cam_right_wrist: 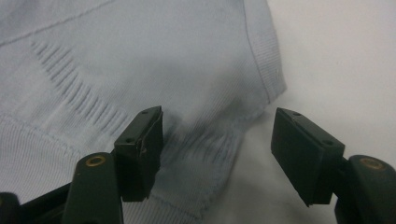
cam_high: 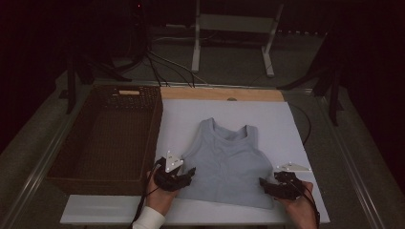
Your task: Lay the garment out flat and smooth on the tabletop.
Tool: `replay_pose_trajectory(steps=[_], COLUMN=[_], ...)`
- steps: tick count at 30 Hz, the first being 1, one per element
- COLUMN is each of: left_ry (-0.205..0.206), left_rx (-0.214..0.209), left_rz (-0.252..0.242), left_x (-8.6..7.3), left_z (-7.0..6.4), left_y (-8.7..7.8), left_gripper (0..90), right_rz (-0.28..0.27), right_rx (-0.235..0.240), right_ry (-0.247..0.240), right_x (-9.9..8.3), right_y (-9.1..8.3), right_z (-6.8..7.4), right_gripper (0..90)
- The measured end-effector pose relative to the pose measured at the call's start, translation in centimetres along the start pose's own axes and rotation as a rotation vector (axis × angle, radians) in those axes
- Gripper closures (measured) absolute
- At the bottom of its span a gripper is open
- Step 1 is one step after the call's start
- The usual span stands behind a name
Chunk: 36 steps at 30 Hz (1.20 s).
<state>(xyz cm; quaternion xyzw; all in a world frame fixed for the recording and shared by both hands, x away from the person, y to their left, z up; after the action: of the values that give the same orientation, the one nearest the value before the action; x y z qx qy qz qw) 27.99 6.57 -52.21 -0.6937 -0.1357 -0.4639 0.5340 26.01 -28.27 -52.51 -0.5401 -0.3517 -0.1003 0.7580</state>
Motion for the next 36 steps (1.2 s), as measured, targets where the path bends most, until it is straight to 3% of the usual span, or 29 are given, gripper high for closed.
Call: replay_pose_trajectory(steps=[7,12,16,22,25,28,32,36], left_ry=[-0.003,0.015,0.008,0.009,0.012,0.029,0.013,0.017], left_rx=[-0.034,-0.04,-0.044,-0.066,-0.092,-0.063,-0.04,-0.029], left_rz=[0.039,0.066,0.082,0.1,0.105,0.086,0.045,0.055], left_x=[-1.0,-1.5,-1.9,-2.3,-2.3,-1.8,-1.1,-1.3], left_z=[0.0,-0.1,0.0,0.1,-0.1,-0.2,-0.3,-0.5], left_y=[0.1,0.0,-0.3,-0.8,-0.6,-0.5,-0.6,-0.4], left_gripper=[47.8,49.7,48.7,48.6,59.9,80.3,84.9,85.4], right_rz=[0.016,0.042,0.059,0.077,0.08,0.062,0.018,0.012], right_rx=[0.017,0.029,0.021,0.014,0.02,0.009,-0.01,-0.021], right_ry=[0.013,0.011,0.009,0.002,0.004,0.006,0.02,0.019], right_x=[-0.4,-0.6,-0.8,-1.1,-1.1,-1.0,-0.7,-0.7], right_y=[0.1,0.2,0.1,-0.3,-0.4,-0.7,-1.1,-1.2], right_z=[0.1,0.2,0.3,0.3,0.5,0.5,0.3,0.2], right_gripper=[39.1,47.8,56.9,78.4,85.1,86.5,87.0,87.0])
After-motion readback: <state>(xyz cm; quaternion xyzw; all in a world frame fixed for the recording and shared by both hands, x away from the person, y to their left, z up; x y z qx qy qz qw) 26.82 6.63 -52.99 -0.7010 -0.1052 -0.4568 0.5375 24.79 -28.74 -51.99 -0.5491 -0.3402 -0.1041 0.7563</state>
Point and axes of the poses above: each handheld gripper's, and its own axes: y roughly forward along the jaws, x roughly out of its top, z roughly to its left, the point moved 3 cm from there along y, roughly forward along the jaws, and after that the axes turned 8 degrees about x, right-handed, at the moved point
